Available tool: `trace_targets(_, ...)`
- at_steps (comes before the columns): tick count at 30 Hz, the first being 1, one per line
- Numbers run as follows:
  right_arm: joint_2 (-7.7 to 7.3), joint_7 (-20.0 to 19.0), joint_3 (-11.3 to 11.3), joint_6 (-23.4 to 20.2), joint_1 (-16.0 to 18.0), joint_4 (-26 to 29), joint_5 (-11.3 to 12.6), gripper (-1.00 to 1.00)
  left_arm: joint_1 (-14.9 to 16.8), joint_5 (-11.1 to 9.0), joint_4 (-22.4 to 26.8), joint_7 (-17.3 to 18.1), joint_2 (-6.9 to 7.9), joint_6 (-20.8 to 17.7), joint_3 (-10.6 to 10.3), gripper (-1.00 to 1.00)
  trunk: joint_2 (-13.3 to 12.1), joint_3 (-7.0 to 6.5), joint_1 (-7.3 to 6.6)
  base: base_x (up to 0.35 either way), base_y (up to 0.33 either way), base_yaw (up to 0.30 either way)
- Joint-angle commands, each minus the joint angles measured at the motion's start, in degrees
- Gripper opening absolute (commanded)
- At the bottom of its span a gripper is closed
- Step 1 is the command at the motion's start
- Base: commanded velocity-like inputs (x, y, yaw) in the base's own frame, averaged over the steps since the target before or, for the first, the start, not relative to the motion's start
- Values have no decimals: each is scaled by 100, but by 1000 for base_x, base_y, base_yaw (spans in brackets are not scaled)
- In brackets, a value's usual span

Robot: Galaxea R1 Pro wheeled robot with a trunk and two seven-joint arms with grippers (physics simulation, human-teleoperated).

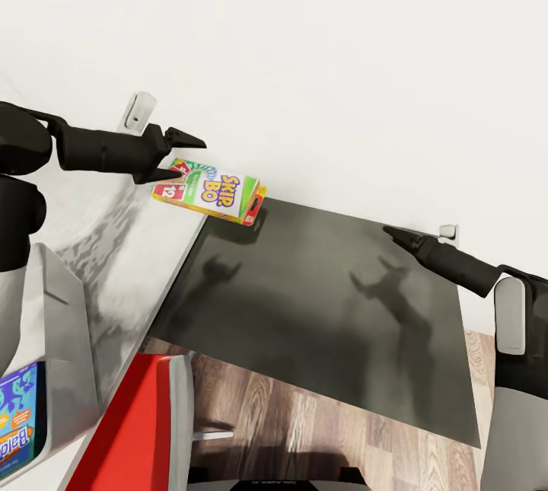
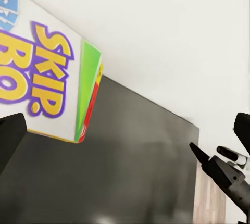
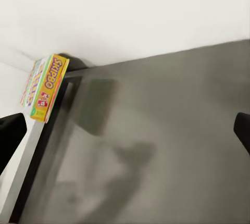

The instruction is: Put all the toys in the child's room - the three board games (two on the bed and one on the table), the two jigsaw puzzles on the table, and the tennis ball on the table - inside the toy box on the table in the child's room.

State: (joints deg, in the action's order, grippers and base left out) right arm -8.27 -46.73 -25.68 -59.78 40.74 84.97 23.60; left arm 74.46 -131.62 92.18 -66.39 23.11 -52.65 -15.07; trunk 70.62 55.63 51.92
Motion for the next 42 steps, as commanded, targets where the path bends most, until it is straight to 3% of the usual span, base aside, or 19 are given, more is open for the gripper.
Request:
trace_targets(1, 1, -38, -7, -22, 4, 1, -25, 100, 16, -69, 1, -61, 5, -10, -3, 100, 3, 4, 0, 0, 0, 0)
trace_targets(14, 1, -20, 14, -22, 14, -151, -47, 100, 217, -110, 4, -179, -5, -9, 3, 100, 3, 4, 0, 0, 0, 0)
trace_targets(16, 1, -16, 9, -22, 33, -305, -48, 100, 341, -136, 6, -180, -2, -9, 2, 100, 3, 4, 0, 0, 0, 0)
trace_targets(19, -1, -21, 4, -22, 65, -563, -41, 100, 646, -338, 7, -289, -11, 72, -3, 100, 3, 4, 0, 0, 0, 0)
trace_targets(21, 0, -28, 2, -22, 75, -655, -35, 100, 950, -338, 9, -620, -44, 225, -13, 100, 3, 4, 0, 0, 0, 0)
trace_targets(26, 0, -36, -4, -22, 82, -708, -27, 100, 1225, -338, 8, -941, -93, 352, -16, 100, 3, 4, 0, 0, 0, 46)
trace_targets(38, 1, -38, -11, -22, 75, -718, 167, 100, 1279, -338, 2, -1013, -108, 547, -32, 100, 3, -8, 0, 0, 0, 108)
trace_targets(41, 1, -56, -13, -22, 71, -719, 298, 100, 1281, -338, 2, -1023, -104, 758, -57, 100, 3, -21, 0, 0, 0, 241)
trace_targets(42, -2, -85, -6, -22, 69, -719, 440, 100, 1281, -338, 2, -1041, -99, 795, -60, 100, 3, -25, 0, 0, 0, 251)
